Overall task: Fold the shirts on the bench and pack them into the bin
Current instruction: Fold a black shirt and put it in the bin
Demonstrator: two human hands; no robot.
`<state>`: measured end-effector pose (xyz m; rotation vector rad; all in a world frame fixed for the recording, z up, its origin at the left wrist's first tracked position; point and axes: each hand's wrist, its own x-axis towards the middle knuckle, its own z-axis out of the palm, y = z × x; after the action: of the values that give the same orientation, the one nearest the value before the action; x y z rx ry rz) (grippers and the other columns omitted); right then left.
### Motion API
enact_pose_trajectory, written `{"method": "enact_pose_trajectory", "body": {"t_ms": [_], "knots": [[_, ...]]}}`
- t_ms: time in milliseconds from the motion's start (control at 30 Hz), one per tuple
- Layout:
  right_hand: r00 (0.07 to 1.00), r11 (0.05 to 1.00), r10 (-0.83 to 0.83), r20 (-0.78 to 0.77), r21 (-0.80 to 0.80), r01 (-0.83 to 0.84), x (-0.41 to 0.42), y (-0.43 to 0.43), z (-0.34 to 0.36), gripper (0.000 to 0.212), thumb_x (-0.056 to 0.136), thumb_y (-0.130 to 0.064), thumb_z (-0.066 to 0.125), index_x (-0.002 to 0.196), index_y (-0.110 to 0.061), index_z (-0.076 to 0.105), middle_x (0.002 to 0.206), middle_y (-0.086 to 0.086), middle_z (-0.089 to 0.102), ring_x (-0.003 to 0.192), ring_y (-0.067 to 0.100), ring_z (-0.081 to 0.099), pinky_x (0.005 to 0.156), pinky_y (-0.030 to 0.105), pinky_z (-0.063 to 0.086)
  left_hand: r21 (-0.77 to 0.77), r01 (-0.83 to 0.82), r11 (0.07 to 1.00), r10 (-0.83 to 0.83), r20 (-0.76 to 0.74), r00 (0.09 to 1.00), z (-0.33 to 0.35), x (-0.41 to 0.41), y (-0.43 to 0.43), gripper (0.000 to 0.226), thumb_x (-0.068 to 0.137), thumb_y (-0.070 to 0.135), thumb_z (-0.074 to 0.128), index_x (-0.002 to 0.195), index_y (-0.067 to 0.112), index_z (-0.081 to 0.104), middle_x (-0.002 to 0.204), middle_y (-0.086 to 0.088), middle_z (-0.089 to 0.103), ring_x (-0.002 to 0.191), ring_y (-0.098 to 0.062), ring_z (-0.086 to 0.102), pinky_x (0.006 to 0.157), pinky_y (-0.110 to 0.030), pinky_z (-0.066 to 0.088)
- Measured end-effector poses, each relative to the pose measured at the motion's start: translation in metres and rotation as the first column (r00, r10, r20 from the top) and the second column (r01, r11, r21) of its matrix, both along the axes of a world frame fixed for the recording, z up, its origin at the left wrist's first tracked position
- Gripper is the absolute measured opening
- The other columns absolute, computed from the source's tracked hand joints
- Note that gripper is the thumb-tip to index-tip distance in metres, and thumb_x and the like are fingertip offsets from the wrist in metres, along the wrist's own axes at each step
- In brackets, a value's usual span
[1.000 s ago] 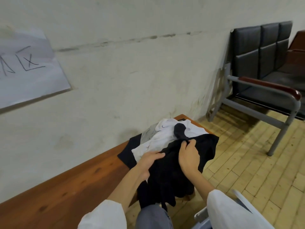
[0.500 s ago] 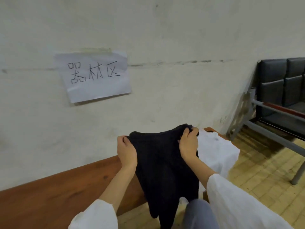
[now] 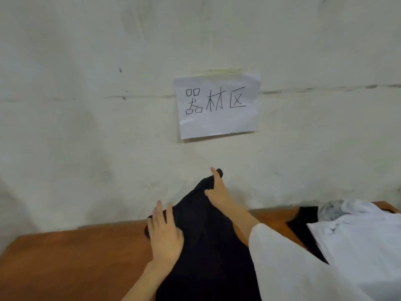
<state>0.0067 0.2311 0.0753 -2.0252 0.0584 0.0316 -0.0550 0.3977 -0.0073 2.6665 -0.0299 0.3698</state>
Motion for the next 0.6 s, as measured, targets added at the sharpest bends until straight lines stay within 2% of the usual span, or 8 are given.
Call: {"method": "enact_pose_trajectory", "body": {"t_ms": [67,100,167,267,333,400,500,600], "knots": [[0.998,0.991,-0.050,-0.048,-0.125,0.044,-0.024,0.019,-0.048,0.076,0.092,-0.002,0.046,0.152,-0.023,0.005,0.156,0.004,0.021,0.115,0.019,0.053,0.085,0.024,0.051,0.191,0.195,0.962,-0.180,-0.090,0.979,-0.040,-0.009,-0.009,0.057,0.070,0.029,0.075,0.124,0.016,0.061,0.136,-0.012,0.052,0.118,-0.031,0.058,0.094,-0.046,0.047],[0.992,0.978,-0.103,-0.079,-0.188,0.087,-0.040,0.025,-0.069,0.074,0.093,-0.006,0.047,0.152,-0.019,0.005,0.157,0.005,0.017,0.134,0.024,0.037,0.104,0.029,0.041,0.266,0.258,0.929,-0.224,-0.151,0.963,-0.055,-0.013,-0.011,0.045,0.079,0.041,0.062,0.120,0.021,0.065,0.135,-0.004,0.054,0.115,-0.026,0.061,0.097,-0.043,0.046],[0.965,0.923,-0.194,-0.176,-0.367,0.119,-0.072,0.025,-0.108,0.068,0.098,-0.016,0.043,0.152,-0.014,0.003,0.159,0.007,0.011,0.146,0.025,0.010,0.119,0.036,0.016,0.314,0.365,0.876,-0.267,-0.316,0.911,-0.081,-0.012,-0.015,0.053,0.098,0.049,0.024,0.117,0.026,0.067,0.131,0.002,0.057,0.114,-0.021,0.062,0.114,-0.038,0.022],[0.964,0.806,-0.241,-0.111,-0.577,0.135,-0.111,0.008,-0.150,0.058,0.103,-0.033,0.029,0.152,-0.008,0.011,0.159,0.009,0.012,0.147,0.023,0.001,0.118,0.037,0.004,0.346,0.350,0.871,-0.222,-0.357,0.907,-0.092,-0.005,-0.018,0.070,0.099,0.050,0.003,0.121,0.025,0.065,0.130,-0.002,0.060,0.119,-0.023,0.058,0.111,-0.040,0.004],[0.979,0.754,-0.175,-0.102,-0.653,0.066,-0.122,-0.005,-0.160,0.066,0.102,-0.045,0.010,0.138,-0.002,0.046,0.146,0.015,0.041,0.141,0.023,0.021,0.115,0.033,0.003,0.315,0.329,0.890,-0.200,-0.378,0.904,-0.083,-0.004,-0.024,0.067,0.099,0.050,0.005,0.125,0.025,0.062,0.133,-0.004,0.058,0.122,-0.024,0.055,0.111,-0.042,0.006],[0.986,0.683,-0.126,-0.106,-0.730,0.009,-0.111,-0.018,-0.172,0.078,0.099,-0.051,0.003,0.123,-0.008,0.063,0.131,0.011,0.058,0.128,0.025,0.046,0.112,0.036,0.004,0.273,0.295,0.916,-0.188,-0.356,0.915,-0.077,-0.002,-0.027,0.060,0.095,0.049,0.013,0.135,0.027,0.052,0.143,-0.003,0.045,0.132,-0.023,0.044,0.113,-0.043,0.010],[0.992,0.603,-0.060,-0.111,-0.796,-0.053,-0.080,-0.042,-0.174,0.071,0.097,-0.055,0.010,0.128,-0.015,0.058,0.135,0.004,0.055,0.128,0.022,0.046,0.111,0.035,0.004,0.238,0.225,0.945,-0.127,-0.365,0.922,-0.080,-0.002,-0.039,0.058,0.086,0.044,0.029,0.128,0.020,0.060,0.137,-0.008,0.053,0.125,-0.029,0.052,0.111,-0.046,0.014],[0.971,0.540,0.115,-0.210,-0.807,-0.239,-0.054,-0.064,-0.157,0.071,0.093,-0.061,0.003,0.146,-0.022,0.030,0.154,-0.002,0.026,0.142,0.020,0.013,0.113,0.029,-0.007,0.224,0.214,0.951,-0.105,-0.419,0.902,-0.087,-0.006,-0.055,0.058,0.081,0.045,0.034,0.118,0.017,0.068,0.125,-0.014,0.062,0.114,-0.035,0.060,0.109,-0.048,0.010]]}}
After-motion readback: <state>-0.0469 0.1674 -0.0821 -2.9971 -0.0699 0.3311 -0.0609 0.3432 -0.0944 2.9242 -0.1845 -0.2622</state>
